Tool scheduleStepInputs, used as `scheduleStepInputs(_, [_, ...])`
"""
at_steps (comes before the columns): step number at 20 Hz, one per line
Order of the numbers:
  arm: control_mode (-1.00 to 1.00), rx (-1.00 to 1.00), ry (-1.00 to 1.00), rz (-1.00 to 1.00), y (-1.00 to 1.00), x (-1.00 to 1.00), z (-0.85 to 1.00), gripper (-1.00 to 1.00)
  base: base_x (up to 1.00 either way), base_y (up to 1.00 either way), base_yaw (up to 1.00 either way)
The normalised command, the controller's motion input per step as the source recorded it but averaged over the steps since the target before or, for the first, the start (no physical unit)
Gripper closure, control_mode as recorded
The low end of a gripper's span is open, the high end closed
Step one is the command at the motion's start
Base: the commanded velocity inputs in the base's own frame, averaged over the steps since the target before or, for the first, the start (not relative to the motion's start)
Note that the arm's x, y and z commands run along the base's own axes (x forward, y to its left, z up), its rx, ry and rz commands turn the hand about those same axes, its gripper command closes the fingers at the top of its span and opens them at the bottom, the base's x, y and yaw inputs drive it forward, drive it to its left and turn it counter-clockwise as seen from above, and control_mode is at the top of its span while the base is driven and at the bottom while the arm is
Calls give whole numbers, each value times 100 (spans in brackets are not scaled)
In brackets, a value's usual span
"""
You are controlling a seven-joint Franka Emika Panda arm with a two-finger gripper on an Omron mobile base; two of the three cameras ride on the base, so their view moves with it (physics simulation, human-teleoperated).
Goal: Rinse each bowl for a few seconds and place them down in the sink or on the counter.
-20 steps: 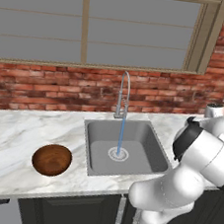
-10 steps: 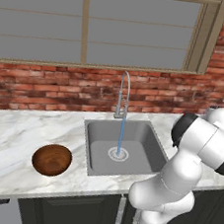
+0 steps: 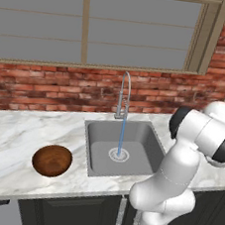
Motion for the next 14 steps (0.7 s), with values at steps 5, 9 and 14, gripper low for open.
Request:
scheduleStepInputs(5, [-100,0,0,0,5,-9,-3,100,0,0,0])
scheduleStepInputs(9, [-100,-4,0,8,15,-10,14,100,0,0,0])
scheduleStepInputs(14, [-100,-5,0,19,18,-6,27,100,0,0,0])
